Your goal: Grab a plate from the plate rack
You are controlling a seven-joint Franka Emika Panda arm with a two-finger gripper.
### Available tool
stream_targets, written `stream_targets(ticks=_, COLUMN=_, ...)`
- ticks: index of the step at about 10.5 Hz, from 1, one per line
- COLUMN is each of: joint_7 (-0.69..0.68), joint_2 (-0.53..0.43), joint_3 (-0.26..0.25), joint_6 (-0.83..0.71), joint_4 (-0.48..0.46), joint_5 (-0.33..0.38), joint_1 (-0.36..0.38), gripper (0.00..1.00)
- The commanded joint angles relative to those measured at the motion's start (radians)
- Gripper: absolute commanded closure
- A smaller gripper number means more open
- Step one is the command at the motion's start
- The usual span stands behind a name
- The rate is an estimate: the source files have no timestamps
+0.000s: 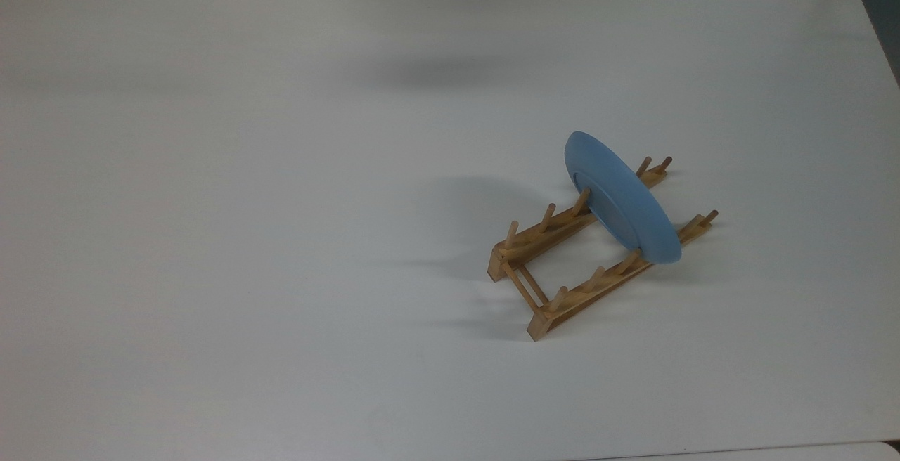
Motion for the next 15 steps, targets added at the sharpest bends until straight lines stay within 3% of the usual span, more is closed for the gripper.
stream_targets(ticks=1, joint_7=0.006, joint_2=-0.009, joint_3=-0.006, joint_6=-0.016, joint_4=-0.009, joint_5=-0.009, joint_1=0.011, gripper=0.0)
stream_targets(ticks=12, joint_7=0.008, joint_2=-0.005, joint_3=0.004, joint_6=-0.006, joint_4=-0.014, joint_5=-0.018, joint_1=0.019, gripper=0.0)
stream_targets(ticks=15, joint_7=0.012, joint_2=0.011, joint_3=0.004, joint_6=0.003, joint_4=-0.008, joint_5=-0.021, joint_1=0.052, gripper=0.0)
